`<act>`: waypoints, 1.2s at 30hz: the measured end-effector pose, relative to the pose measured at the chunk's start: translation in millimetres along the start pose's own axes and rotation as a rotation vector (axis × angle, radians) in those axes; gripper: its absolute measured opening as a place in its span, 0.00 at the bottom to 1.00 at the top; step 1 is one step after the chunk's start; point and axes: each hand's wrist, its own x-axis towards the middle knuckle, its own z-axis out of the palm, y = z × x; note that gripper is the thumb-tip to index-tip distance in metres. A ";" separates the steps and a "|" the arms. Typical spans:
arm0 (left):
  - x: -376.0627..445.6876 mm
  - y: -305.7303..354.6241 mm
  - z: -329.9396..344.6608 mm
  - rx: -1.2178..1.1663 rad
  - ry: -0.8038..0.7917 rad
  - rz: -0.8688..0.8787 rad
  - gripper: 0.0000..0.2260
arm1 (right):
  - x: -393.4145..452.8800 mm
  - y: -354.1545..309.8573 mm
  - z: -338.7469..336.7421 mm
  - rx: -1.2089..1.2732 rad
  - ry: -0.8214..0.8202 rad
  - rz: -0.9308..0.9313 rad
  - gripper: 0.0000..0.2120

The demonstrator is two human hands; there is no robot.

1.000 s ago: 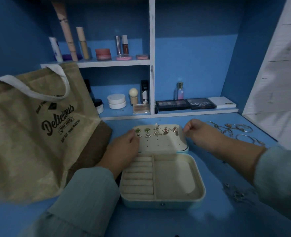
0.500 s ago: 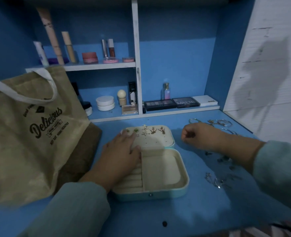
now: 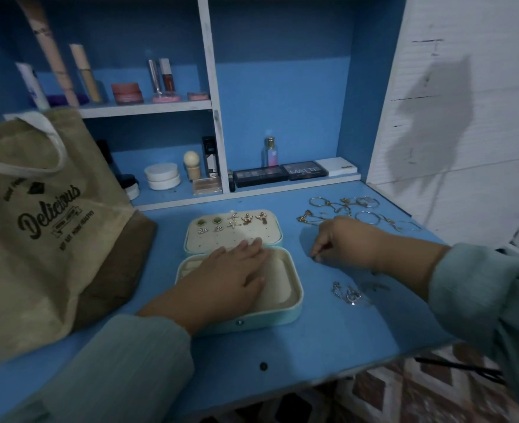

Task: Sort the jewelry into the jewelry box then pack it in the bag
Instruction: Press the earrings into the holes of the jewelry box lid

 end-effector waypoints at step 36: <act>103.6 69.8 -11.4 -0.084 0.104 0.059 0.12 | -86.2 57.9 29.7 -0.152 0.471 -0.037 0.06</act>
